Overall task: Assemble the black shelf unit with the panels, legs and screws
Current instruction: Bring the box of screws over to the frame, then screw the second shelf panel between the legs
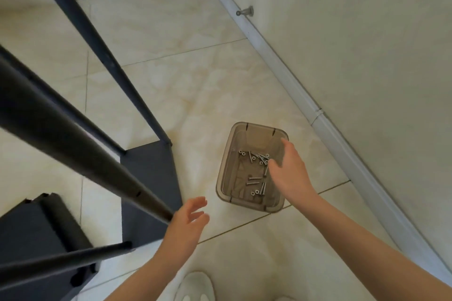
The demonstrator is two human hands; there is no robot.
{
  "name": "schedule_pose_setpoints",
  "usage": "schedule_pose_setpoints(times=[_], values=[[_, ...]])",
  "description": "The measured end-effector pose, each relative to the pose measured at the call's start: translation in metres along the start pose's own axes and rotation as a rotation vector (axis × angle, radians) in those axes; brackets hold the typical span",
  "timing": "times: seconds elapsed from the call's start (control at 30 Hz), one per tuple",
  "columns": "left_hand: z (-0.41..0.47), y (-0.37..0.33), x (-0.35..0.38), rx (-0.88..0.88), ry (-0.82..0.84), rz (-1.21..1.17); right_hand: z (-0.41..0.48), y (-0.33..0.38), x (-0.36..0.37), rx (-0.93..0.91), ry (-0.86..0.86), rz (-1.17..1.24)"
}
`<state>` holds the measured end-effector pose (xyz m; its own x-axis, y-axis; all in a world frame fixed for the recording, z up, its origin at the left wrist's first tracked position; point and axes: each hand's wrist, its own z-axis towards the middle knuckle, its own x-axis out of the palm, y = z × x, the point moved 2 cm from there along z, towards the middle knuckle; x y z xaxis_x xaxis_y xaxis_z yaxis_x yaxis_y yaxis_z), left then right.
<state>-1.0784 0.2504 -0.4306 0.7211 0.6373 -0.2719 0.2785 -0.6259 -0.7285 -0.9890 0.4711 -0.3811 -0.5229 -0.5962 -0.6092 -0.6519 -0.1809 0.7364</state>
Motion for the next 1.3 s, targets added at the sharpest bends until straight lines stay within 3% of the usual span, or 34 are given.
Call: schedule_pose_setpoints(times=[0.23,0.57,0.67,0.73,1.07,1.3], values=[[-0.069,0.034,-0.044,0.107,-0.074,0.148,-0.047,0.049,0.013,-0.203,0.185,-0.037],[-0.158,0.062,-0.121,0.019,-0.501,0.03,-0.124,0.109,0.023,-0.475,0.384,-0.035],[-0.173,0.051,-0.143,0.066,-0.738,0.035,-0.138,0.129,0.015,-0.528,0.412,-0.026],[-0.183,0.037,-0.157,0.142,-0.807,-0.02,-0.145,0.151,0.009,-0.572,0.44,-0.032],[-0.189,-0.019,-0.196,0.357,-0.761,0.246,-0.158,0.204,0.015,-0.584,0.423,-0.114],[-0.177,-0.038,-0.208,0.361,-0.545,0.414,-0.162,0.204,0.01,-0.563,0.426,-0.185]])
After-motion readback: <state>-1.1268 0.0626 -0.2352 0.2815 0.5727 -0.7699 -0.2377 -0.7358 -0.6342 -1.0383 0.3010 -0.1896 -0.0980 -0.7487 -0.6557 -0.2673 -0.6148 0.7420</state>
